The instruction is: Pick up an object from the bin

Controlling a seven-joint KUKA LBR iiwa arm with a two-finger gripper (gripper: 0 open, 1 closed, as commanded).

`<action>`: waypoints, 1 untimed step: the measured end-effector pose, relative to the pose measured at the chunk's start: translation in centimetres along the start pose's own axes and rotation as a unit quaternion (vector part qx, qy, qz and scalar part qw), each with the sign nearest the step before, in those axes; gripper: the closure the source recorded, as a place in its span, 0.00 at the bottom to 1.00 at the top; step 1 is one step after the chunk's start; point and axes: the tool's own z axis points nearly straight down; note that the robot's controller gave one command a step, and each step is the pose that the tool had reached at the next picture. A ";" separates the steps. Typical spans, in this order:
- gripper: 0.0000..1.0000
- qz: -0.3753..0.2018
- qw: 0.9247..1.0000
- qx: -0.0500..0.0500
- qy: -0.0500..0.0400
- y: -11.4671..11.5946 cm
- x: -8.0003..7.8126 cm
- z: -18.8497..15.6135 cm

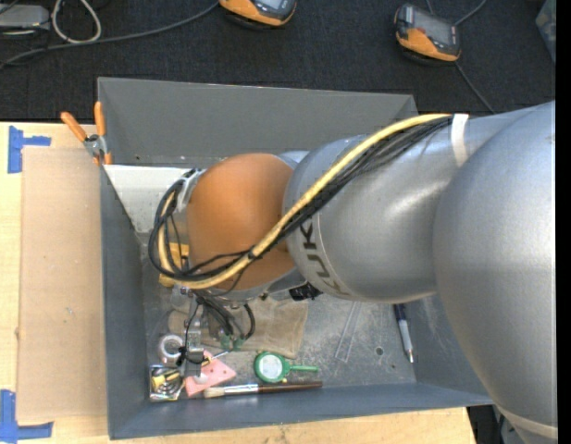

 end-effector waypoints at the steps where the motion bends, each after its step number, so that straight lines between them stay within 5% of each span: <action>1: 0.00 0.003 1.000 -0.001 -0.003 -0.1 -0.2 -0.4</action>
Offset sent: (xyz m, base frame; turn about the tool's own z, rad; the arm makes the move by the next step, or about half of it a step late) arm 0.0069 -0.0082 -0.0984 -0.0251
